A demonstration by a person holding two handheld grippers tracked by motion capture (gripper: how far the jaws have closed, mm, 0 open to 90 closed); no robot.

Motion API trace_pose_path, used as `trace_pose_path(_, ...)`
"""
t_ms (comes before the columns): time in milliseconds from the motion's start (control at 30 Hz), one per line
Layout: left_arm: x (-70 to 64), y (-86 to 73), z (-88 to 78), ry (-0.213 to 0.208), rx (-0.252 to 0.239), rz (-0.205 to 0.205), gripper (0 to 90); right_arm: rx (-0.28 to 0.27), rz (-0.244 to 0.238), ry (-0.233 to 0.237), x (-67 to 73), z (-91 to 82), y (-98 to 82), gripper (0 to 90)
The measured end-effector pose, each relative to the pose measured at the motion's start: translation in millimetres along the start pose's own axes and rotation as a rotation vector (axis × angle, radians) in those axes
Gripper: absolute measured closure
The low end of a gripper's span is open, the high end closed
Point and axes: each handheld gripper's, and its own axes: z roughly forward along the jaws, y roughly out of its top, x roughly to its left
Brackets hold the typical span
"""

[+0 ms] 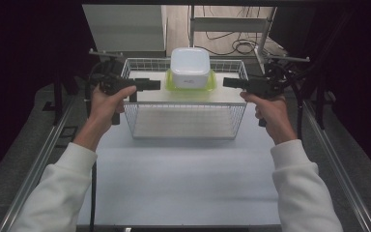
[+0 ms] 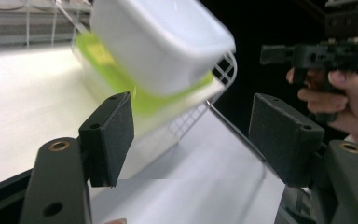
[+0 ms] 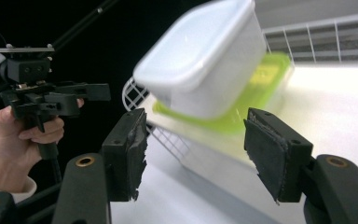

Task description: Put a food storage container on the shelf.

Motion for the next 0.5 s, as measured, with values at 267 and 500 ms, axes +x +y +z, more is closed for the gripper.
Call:
trace_pose_path(267,-0.7,-50.8,-4.9,0.050,0.067,0.058,29.9,0.076,-0.097,-0.063,-1.5,-15.4,-46.1,38.9)
trace_pose_path(500,0.0,-103.9,-0.4,0.057,0.114,0.061,29.9,0.121,-0.152,-0.057,-2.9,-16.3,-100.2,39.0)
